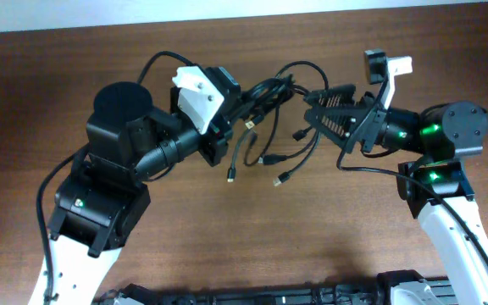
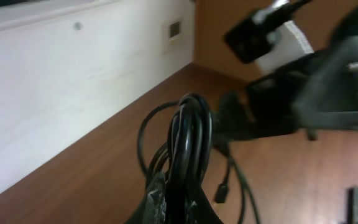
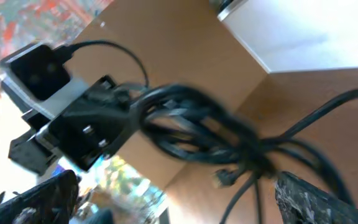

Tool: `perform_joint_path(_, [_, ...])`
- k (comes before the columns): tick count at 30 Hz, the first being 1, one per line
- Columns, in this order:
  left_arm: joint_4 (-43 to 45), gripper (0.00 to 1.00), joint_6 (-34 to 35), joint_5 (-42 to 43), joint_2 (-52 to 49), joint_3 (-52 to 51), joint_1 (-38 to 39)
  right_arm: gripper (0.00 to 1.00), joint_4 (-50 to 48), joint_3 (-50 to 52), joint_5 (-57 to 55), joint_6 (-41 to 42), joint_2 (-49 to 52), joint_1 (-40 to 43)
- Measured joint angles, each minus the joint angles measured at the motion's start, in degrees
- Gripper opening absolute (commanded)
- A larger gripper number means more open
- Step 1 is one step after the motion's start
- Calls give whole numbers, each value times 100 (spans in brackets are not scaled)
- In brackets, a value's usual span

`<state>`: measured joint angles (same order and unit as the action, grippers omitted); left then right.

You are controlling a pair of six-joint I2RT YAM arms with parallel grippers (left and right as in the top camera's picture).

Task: Untangle cables

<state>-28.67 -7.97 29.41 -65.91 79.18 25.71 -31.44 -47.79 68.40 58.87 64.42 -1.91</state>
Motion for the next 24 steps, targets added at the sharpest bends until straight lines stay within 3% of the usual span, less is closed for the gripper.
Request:
perform_joint_path(6, [118, 0, -2, 450, 0, 0, 0, 99, 518, 0, -616, -343, 190, 0])
perform_joint_path(12, [345, 0, -4, 518, 0, 0, -9, 99, 562, 0, -557, -686, 516, 0])
perform_joint_path(24, [435, 0, 0, 981, -35, 0, -9, 99, -901, 0, 551, -1303, 516, 0])
